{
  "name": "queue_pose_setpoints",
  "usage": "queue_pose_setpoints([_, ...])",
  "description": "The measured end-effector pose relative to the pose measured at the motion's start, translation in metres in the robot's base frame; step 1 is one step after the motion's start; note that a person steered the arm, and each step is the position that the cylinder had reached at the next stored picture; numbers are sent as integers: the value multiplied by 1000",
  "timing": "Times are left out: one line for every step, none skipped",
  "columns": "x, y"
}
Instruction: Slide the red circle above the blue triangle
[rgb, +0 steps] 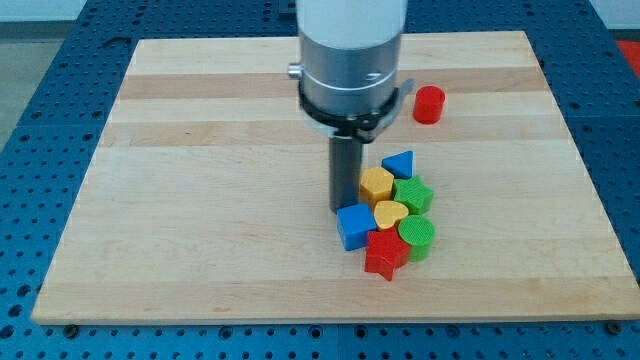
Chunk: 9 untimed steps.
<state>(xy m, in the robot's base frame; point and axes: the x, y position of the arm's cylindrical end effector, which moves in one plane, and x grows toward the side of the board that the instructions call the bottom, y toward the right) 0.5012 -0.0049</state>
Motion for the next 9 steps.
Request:
queue_pose_setpoints([-28, -45])
queue_pose_setpoints([-79, -56])
queue_pose_setpoints([-95, -10])
queue_pose_setpoints([-95, 61])
queue_pose_setpoints([-95, 151])
queue_pose_setpoints([-102, 217])
queue_pose_setpoints([-145, 213])
queue_pose_setpoints([-174, 174])
queue_pose_setpoints([-156, 120])
